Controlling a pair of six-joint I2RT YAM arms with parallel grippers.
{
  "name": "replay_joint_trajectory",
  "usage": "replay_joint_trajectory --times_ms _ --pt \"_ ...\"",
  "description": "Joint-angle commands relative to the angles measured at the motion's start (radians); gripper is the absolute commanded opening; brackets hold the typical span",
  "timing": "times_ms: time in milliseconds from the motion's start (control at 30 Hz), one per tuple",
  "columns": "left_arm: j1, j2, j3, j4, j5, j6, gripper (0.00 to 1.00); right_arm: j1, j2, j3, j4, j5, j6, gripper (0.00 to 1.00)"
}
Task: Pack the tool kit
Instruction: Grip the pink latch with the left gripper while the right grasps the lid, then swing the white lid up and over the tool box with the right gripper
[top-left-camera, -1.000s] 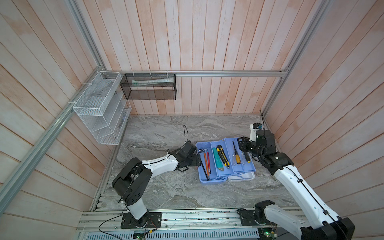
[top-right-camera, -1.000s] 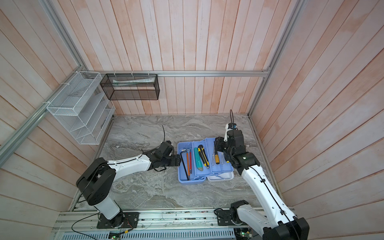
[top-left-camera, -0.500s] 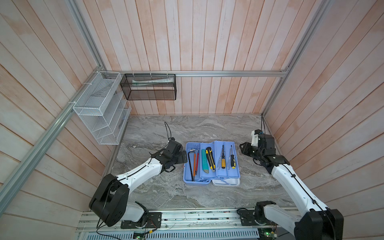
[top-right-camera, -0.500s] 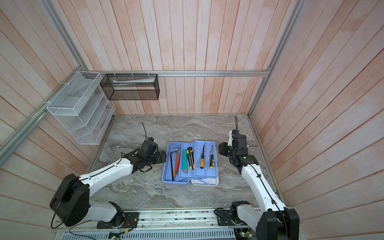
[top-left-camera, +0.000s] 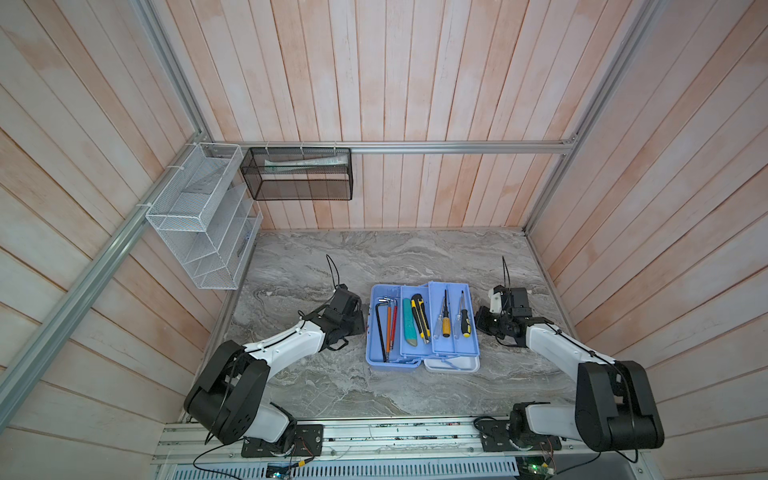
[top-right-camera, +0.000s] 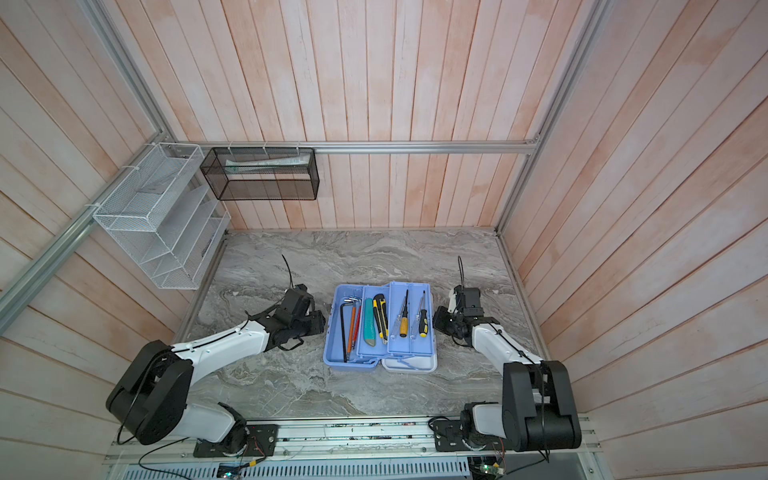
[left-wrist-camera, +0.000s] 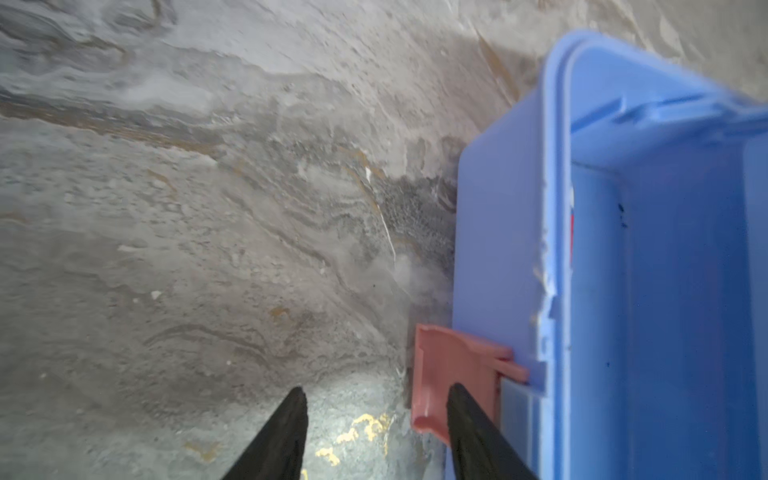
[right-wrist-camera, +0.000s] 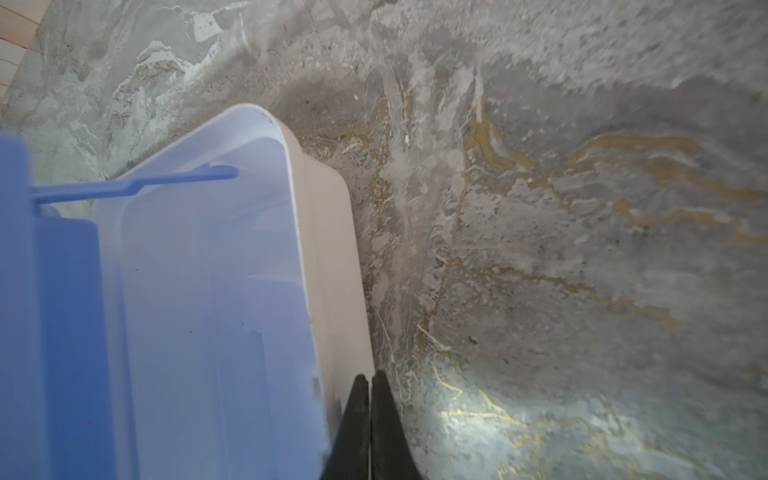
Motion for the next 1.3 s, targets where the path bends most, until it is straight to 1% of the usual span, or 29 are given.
replay_joint_trajectory --times_ms 0,100,133,167,367,467,633,867,1033,1267 --pt "0.003 0.011 -0.014 0.125 0.095 -0.003 0.41 0.001 0.02 -0.005 0.037 -0.044 -0.029 0.0" --pt "0.0 0.018 -0.024 0.165 0.12 0.0 0.18 0.001 0.017 -0.013 0.047 -0.055 -0.03 0.0" --pt "0.0 0.021 -0.026 0.176 0.13 0.002 0.14 0.0 0.017 -0.015 0.052 -0.058 -0.03 0.0" --pt "0.0 0.025 -0.027 0.183 0.138 0.003 0.13 0.001 0.02 -0.018 0.056 -0.065 -0.034 0.0" --pt "-0.014 0.035 -0.03 0.225 0.18 0.02 0.12 0.001 0.024 -0.022 0.071 -0.135 -0.07 0.0" --pt "-0.026 0.037 -0.03 0.243 0.187 0.03 0.12 0.0 0.006 -0.02 0.072 -0.189 -0.089 0.0" --pt "-0.03 0.05 -0.031 0.25 0.2 0.031 0.12 -0.001 -0.054 -0.04 0.125 -0.307 -0.065 0.0" --pt "-0.029 0.052 -0.037 0.256 0.207 0.028 0.11 -0.024 -0.134 -0.07 0.129 -0.393 -0.041 0.0" --pt "-0.029 0.047 -0.036 0.248 0.205 0.028 0.11 -0.028 -0.192 -0.058 0.101 -0.416 -0.03 0.0" --pt "-0.029 0.031 -0.042 0.242 0.193 0.029 0.11 -0.028 -0.255 0.002 -0.004 -0.435 -0.053 0.0"
